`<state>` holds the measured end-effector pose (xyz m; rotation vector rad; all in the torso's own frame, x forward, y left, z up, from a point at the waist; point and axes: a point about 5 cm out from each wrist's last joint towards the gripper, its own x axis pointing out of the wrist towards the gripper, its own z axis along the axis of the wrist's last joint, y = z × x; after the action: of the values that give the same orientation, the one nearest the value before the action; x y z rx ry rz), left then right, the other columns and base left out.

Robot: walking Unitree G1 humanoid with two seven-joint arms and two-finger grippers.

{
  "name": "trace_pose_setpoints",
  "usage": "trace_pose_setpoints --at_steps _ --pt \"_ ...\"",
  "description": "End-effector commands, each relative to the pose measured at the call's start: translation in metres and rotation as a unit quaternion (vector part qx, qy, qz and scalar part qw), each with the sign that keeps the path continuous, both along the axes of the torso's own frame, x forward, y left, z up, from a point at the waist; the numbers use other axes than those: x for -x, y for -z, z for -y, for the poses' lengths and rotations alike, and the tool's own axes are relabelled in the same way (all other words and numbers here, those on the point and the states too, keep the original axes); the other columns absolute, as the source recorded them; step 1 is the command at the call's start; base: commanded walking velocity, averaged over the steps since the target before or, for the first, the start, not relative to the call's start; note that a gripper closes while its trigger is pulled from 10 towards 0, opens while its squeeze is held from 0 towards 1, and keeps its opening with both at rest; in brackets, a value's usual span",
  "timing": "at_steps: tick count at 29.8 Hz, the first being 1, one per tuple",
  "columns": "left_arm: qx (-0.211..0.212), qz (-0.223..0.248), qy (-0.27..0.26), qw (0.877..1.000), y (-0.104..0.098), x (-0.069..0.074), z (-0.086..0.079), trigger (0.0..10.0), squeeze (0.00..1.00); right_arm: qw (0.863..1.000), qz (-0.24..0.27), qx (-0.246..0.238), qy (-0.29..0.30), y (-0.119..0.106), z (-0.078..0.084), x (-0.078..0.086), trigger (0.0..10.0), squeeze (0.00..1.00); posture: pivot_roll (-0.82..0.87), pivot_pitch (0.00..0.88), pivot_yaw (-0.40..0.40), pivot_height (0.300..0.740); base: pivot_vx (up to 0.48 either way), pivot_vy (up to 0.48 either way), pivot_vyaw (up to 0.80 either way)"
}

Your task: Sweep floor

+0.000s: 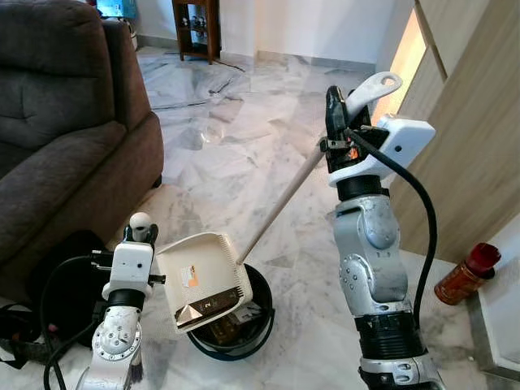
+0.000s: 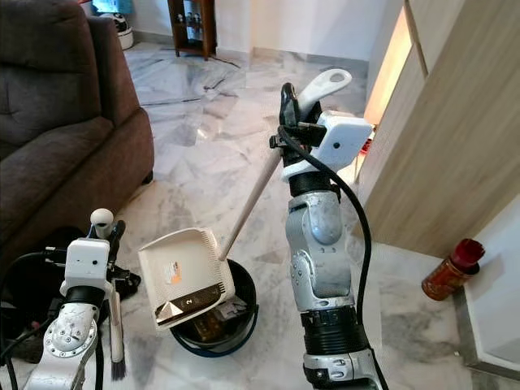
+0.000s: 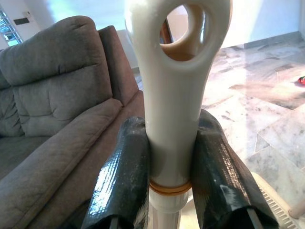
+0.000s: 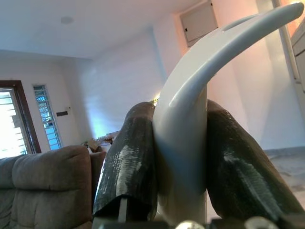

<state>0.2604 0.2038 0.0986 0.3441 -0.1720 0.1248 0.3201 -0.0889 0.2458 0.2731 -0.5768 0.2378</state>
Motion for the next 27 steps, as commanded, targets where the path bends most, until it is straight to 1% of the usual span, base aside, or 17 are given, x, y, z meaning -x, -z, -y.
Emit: trace_pose_setpoints --at_steps 1,2,4,6,7,9,13,18,20,25,27 --pt "-0.007 0.023 0.006 1.0 -0.008 -0.001 0.0 10.0 0.0 0.998 0.062 0.0 -0.022 -0.02 -0.011 0.013 10.0 0.0 0.17 0.064 -0.015 0.74 0.0 0.0 0.0" --pt "-0.007 0.023 0.007 1.0 -0.008 -0.001 0.001 10.0 0.0 0.997 0.075 0.017 -0.031 -0.02 -0.019 0.018 10.0 0.0 0.17 0.064 -0.015 0.74 0.0 0.0 0.0" --pt "-0.007 0.023 0.008 1.0 -0.008 -0.001 0.001 10.0 0.0 0.994 0.094 0.037 -0.038 -0.021 -0.028 0.023 10.0 0.0 0.17 0.064 -0.015 0.74 0.0 0.0 0.0" --pt "-0.008 0.023 0.008 1.0 -0.008 -0.001 0.001 10.0 0.0 0.993 0.1 0.043 -0.041 -0.021 -0.031 0.025 10.0 0.0 0.17 0.065 -0.015 0.74 0.0 0.0 0.0" --pt "-0.008 0.023 0.008 1.0 -0.008 -0.001 0.001 10.0 0.0 0.991 0.111 0.057 -0.05 -0.021 -0.036 0.028 10.0 0.0 0.17 0.065 -0.015 0.74 0.0 0.0 0.0" --pt "-0.008 0.022 0.008 1.0 -0.007 -0.001 0.001 10.0 0.0 0.987 0.126 0.08 -0.058 -0.021 -0.042 0.032 10.0 0.0 0.17 0.064 -0.017 0.74 0.0 0.0 0.0" --pt "-0.008 0.021 0.008 1.0 -0.007 0.0 0.001 10.0 0.0 0.979 0.153 0.121 -0.062 -0.02 -0.05 0.039 10.0 0.0 0.17 0.063 -0.017 0.74 0.0 0.0 0.0" --pt "-0.008 0.021 0.008 1.0 -0.006 0.001 0.001 10.0 0.0 0.977 0.163 0.128 -0.059 -0.019 -0.054 0.043 10.0 0.0 0.17 0.062 -0.018 0.74 0.0 0.0 0.0" --pt "-0.009 0.022 0.009 1.0 -0.006 0.0 0.002 10.0 0.0 0.973 0.179 0.13 -0.059 -0.021 -0.057 0.047 10.0 0.0 0.17 0.057 -0.017 0.74 0.0 0.0 0.0" --pt "-0.009 0.022 0.01 1.0 -0.006 0.0 0.002 10.0 0.0 0.971 0.19 0.133 -0.062 -0.022 -0.06 0.05 10.0 0.0 0.17 0.056 -0.019 0.74 0.0 0.0 0.0" --pt "-0.009 0.022 0.011 1.0 -0.006 0.0 0.002 10.0 0.0 0.964 0.211 0.147 -0.062 -0.024 -0.063 0.055 10.0 0.0 0.17 0.056 -0.019 0.74 0.0 0.0 0.0"
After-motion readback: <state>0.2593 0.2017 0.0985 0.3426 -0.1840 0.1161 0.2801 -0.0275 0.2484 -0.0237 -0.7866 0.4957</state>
